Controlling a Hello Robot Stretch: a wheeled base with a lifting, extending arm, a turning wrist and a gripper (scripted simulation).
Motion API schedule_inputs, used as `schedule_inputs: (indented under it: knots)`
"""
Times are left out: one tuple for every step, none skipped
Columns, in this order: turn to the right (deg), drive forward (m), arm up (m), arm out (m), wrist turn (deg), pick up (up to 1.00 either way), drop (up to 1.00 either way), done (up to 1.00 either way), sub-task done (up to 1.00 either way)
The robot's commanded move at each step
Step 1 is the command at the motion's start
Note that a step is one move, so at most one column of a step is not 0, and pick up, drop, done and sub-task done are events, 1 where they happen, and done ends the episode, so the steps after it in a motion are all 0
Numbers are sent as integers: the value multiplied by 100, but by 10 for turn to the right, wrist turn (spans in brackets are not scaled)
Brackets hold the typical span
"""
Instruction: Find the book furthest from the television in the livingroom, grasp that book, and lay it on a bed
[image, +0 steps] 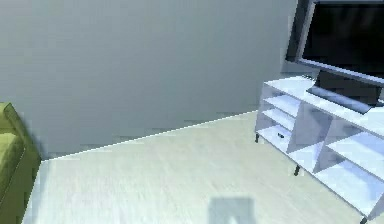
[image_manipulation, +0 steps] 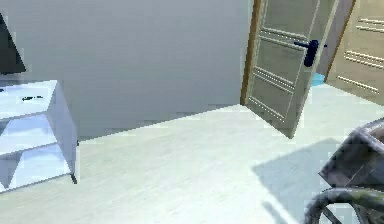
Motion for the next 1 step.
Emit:
schedule_inputs:
  knots:
    - [-450, 0, 0, 0, 0, 0, 0, 0, 0]
